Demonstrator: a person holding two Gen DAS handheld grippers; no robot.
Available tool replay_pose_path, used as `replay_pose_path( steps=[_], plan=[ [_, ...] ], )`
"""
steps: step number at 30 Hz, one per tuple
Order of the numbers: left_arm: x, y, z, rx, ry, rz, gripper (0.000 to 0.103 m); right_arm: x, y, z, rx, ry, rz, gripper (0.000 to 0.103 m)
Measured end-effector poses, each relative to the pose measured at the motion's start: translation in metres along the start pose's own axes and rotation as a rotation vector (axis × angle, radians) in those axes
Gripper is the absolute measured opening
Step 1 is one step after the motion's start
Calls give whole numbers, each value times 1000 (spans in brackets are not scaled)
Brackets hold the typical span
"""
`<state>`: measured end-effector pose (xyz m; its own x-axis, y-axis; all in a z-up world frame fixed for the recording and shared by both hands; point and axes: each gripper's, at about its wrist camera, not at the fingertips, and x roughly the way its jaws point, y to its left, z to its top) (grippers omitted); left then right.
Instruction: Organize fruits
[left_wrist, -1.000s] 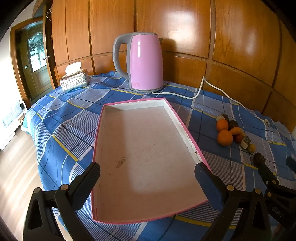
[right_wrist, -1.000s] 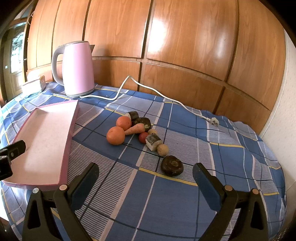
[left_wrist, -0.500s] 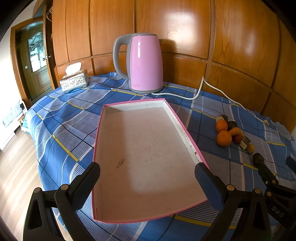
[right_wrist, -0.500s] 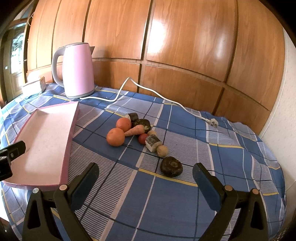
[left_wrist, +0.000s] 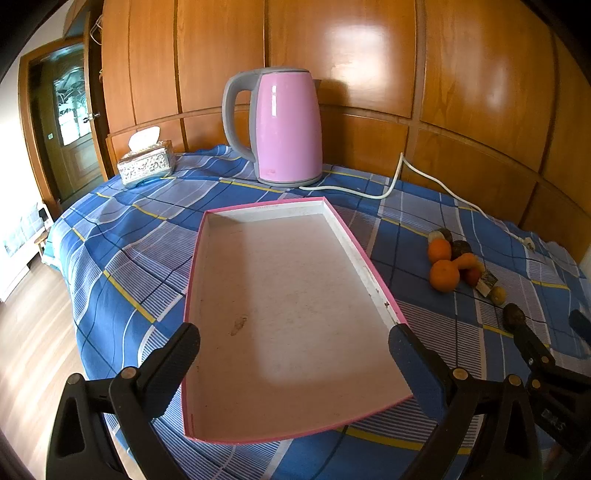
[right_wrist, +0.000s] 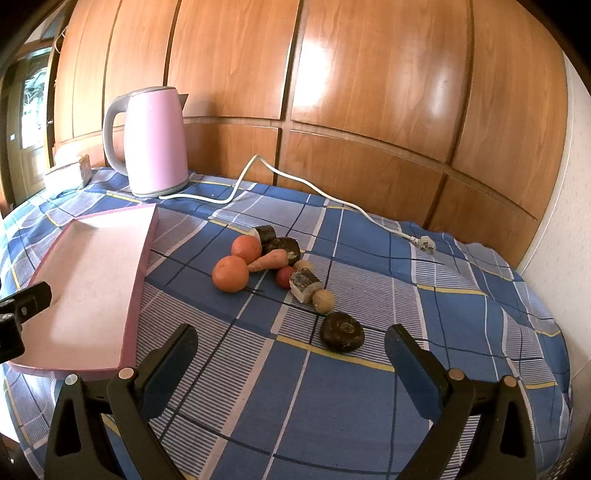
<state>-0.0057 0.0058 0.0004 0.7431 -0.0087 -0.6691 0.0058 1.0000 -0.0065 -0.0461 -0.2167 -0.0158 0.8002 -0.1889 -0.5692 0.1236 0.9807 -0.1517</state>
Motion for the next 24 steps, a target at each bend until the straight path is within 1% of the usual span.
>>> replay_pose_path(
  steps=[8, 11, 13, 15, 16, 19, 24],
  plan=[
    [1, -4, -1, 7, 9, -15, 103, 0, -1, -1, 7, 2, 3, 103],
    [2, -5, -2, 13, 11, -38, 103, 2, -5, -2, 16, 5, 8, 103],
    [3, -5, -3, 9, 16, -102, 103, 4, -11, -3, 42, 13, 11, 103],
    [5, -6, -3, -3, 29, -190, 103, 10, -20, -3, 71, 26, 7, 103],
    [6, -7, -4, -4, 42, -226, 103, 13, -27, -4, 89, 32, -5, 103],
    [6, -18, -4, 35, 55, -232, 103, 27, -54, -7, 176, 71, -44, 103],
    [9, -26, -3, 71, 65, -271, 103, 52, -116, -17, 303, 115, -206, 103]
  ],
)
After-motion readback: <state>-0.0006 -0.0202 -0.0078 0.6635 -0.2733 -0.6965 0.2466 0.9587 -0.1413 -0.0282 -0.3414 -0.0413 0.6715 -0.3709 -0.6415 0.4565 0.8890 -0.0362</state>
